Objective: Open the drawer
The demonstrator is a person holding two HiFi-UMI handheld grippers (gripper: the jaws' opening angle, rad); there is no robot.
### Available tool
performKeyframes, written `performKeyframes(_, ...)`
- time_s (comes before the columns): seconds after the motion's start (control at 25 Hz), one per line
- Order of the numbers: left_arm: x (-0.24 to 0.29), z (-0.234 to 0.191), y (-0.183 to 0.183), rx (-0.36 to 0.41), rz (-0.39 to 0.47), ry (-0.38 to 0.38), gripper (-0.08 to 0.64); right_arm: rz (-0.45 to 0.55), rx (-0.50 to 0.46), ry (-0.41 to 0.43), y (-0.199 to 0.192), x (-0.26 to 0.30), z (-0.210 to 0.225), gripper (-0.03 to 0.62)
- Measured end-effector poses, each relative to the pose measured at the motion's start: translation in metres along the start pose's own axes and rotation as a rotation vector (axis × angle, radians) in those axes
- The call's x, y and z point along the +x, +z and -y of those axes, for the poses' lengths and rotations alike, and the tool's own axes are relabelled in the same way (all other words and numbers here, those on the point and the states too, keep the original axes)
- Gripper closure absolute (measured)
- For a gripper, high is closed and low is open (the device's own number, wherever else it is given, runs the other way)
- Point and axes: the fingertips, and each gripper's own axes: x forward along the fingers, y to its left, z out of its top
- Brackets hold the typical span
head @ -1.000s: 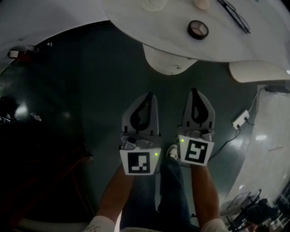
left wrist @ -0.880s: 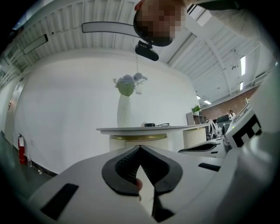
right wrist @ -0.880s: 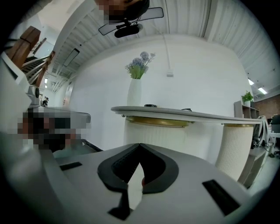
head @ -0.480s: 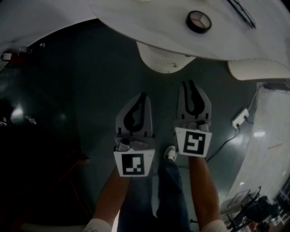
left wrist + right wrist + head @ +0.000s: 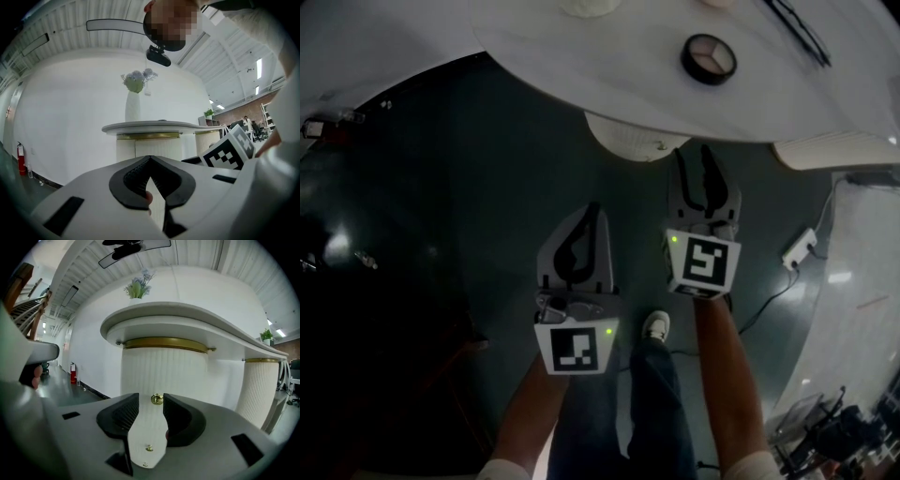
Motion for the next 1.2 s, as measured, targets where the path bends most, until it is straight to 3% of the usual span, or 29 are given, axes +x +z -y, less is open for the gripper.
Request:
performKeyframes(0.48, 0.004, -0.005, -0.003, 0.003, -0.012, -0.001, 0.558, -0.048, 0.031, -0.027, -0.006, 0.05, 0.012, 0.434)
performKeyframes(0.56, 0.003, -0.005, -0.006, 0.003, -0.023, -0.001, 0.558, -0.051, 0.05, -0.044, -0.006, 0.051, 0.016, 0.482)
performKeyframes(1.2, -0.008, 0.0, -0.005, -0.023, -0.034, 0.004, 0.558, -0.083, -0.012, -0.065, -0.005, 0.047, 0.016, 0.486)
